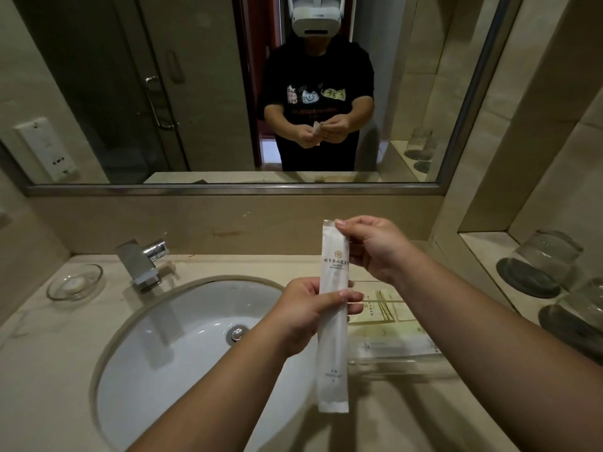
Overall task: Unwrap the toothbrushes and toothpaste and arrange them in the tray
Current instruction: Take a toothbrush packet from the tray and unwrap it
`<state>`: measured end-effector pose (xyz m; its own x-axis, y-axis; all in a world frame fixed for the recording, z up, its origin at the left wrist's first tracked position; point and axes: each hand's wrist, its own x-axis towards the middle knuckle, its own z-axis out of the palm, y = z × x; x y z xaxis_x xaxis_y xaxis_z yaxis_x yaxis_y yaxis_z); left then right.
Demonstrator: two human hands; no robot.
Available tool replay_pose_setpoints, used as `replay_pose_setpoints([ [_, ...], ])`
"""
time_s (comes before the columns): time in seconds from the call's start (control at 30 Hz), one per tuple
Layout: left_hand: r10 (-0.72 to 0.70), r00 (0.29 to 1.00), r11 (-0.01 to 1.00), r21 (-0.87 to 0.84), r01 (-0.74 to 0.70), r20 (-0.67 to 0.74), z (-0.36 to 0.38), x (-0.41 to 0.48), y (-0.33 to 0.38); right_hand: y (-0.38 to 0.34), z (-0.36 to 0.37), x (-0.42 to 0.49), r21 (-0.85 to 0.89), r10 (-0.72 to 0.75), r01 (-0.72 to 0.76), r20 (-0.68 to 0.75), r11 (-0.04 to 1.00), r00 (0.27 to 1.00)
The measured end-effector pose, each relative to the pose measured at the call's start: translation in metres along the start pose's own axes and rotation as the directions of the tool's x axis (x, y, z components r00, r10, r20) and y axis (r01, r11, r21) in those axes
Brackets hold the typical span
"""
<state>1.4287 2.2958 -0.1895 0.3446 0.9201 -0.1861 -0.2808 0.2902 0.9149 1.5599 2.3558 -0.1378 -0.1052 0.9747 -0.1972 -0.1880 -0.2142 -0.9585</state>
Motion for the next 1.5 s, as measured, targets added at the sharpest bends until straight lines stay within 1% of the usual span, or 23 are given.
replay_pose_setpoints([
  [0.13,-0.04,0.999,0.999,-0.022,0.039,-0.01,-0.005,-0.007,-0.009,-0.003,0.001,0.004,-0.035,0.006,-0.007,-0.027,0.999,1.0],
  [0.37,-0.039,0.999,0.999,-0.029,0.039,-0.01,-0.012,-0.005,-0.009,0.001,0.006,0.009,0.016,0.058,-0.057,-0.033,0.998,0.998],
  [0.43,-0.042,0.999,0.999,0.008,0.042,-0.007,-0.014,-0.004,-0.008,-0.001,0.006,0.009,0.006,0.06,-0.06,-0.032,0.998,0.998],
  [0.5,-0.029,0.999,0.997,0.07,0.032,-0.033,-0.013,0.0,0.001,-0.003,0.005,0.007,-0.036,0.069,-0.07,-0.036,0.997,0.997],
  [0.6,0.064,0.988,0.998,-0.011,-0.066,-0.141,-0.012,0.014,0.031,-0.005,0.005,0.004,-0.087,0.096,-0.098,-0.025,0.991,0.995],
  [0.63,0.099,0.98,0.995,0.005,-0.1,-0.175,-0.012,0.019,0.043,-0.005,0.005,0.003,-0.092,0.102,-0.103,-0.016,0.99,0.995],
  [0.73,0.181,0.957,0.962,0.244,-0.124,-0.227,-0.011,0.028,0.062,-0.006,0.004,0.002,-0.087,0.093,-0.093,0.005,0.992,0.996],
  [0.77,0.202,0.951,0.947,0.295,-0.129,-0.235,-0.009,0.029,0.064,-0.007,0.003,0.002,-0.098,0.086,-0.084,0.015,0.992,0.996],
  [0.87,0.251,0.933,0.915,0.377,-0.142,-0.259,-0.007,0.033,0.064,-0.01,-0.003,0.001,-0.173,0.059,-0.049,0.053,0.984,0.997],
  [1.03,0.3,0.916,0.888,0.43,-0.165,-0.267,0.001,0.038,0.058,-0.013,-0.008,0.0,-0.319,-0.036,0.074,0.123,0.945,0.992],
  [1.1,0.304,0.914,0.871,0.467,-0.153,-0.267,0.004,0.038,0.055,-0.013,-0.006,-0.001,-0.388,-0.083,0.124,0.122,0.913,0.989],
  [1.2,0.307,0.907,0.856,0.499,-0.133,-0.287,0.005,0.037,0.054,-0.009,-0.001,-0.003,-0.475,-0.198,0.218,0.092,0.853,0.976],
  [1.37,0.247,0.914,0.904,0.417,-0.097,-0.322,0.01,0.038,0.061,0.001,0.0,-0.009,-0.622,-0.42,0.374,0.08,0.688,0.904],
  [1.5,0.151,0.911,0.945,0.326,-0.019,-0.384,0.013,0.043,0.06,0.01,0.0,-0.012,-0.722,-0.574,0.454,0.095,0.523,0.813],
])
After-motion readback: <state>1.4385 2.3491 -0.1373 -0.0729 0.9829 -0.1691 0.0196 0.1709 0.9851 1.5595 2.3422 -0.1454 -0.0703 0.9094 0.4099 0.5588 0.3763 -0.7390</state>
